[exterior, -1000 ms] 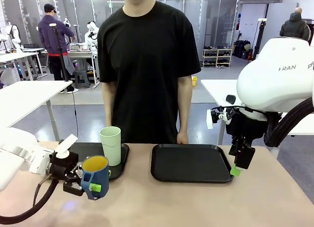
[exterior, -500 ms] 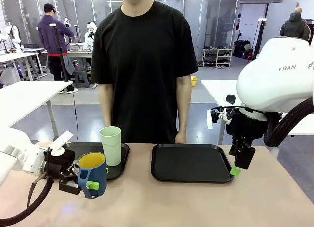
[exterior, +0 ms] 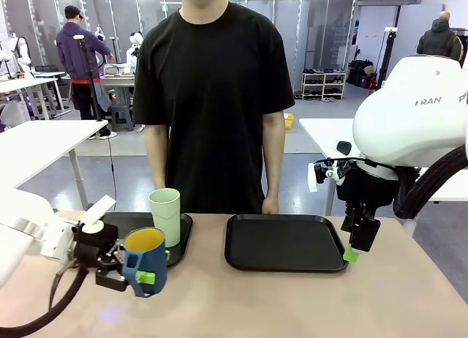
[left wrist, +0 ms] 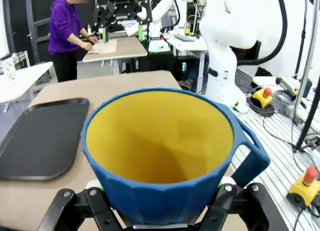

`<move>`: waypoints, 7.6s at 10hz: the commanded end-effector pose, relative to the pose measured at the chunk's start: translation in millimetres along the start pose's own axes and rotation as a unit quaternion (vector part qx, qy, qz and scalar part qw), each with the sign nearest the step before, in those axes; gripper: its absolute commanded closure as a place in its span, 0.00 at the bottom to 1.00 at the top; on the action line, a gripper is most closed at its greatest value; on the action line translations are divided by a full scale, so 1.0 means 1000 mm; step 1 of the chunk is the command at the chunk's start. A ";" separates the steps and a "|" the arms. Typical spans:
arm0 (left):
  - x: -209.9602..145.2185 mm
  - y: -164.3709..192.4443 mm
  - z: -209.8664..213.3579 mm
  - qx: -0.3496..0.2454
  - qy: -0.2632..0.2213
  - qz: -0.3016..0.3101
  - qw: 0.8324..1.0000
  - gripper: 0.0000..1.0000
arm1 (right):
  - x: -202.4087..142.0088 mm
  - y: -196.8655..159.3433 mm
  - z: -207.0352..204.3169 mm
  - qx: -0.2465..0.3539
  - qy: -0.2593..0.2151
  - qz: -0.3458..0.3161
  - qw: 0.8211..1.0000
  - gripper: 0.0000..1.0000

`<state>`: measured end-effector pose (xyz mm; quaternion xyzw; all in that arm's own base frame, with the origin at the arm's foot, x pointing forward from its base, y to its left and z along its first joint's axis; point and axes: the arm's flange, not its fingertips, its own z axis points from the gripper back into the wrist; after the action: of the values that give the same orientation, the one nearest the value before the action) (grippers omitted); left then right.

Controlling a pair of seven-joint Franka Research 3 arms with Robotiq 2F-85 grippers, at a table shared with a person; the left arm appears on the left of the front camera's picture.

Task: Sort and store the cups by type.
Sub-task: Pick up the Handle plastic cup and place it into the empty Flat Tray.

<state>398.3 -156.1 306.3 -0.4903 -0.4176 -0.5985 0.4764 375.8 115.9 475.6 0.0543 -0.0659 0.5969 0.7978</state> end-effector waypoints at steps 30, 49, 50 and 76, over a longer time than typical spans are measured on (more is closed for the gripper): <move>-0.041 0.105 -0.245 0.305 -0.051 0.048 0.950 0.29 | -0.001 0.000 0.000 -0.001 0.006 -0.004 1.000 0.00; -0.059 0.169 -0.213 0.325 0.022 0.083 0.942 0.29 | -0.001 0.000 0.000 -0.001 0.006 -0.004 1.000 0.00; -0.060 0.170 -0.212 0.329 0.030 0.078 0.941 0.29 | -0.001 0.000 0.000 -0.001 0.006 -0.004 1.000 0.00; -0.061 0.148 -0.192 0.332 0.011 0.063 0.941 0.00 | -0.001 0.000 0.000 -0.001 0.006 -0.004 1.000 0.00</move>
<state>542.2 -359.8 229.9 -0.3285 -0.5404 -0.3903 0.6691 375.8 115.5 475.6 0.0548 -0.0661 0.5966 0.7980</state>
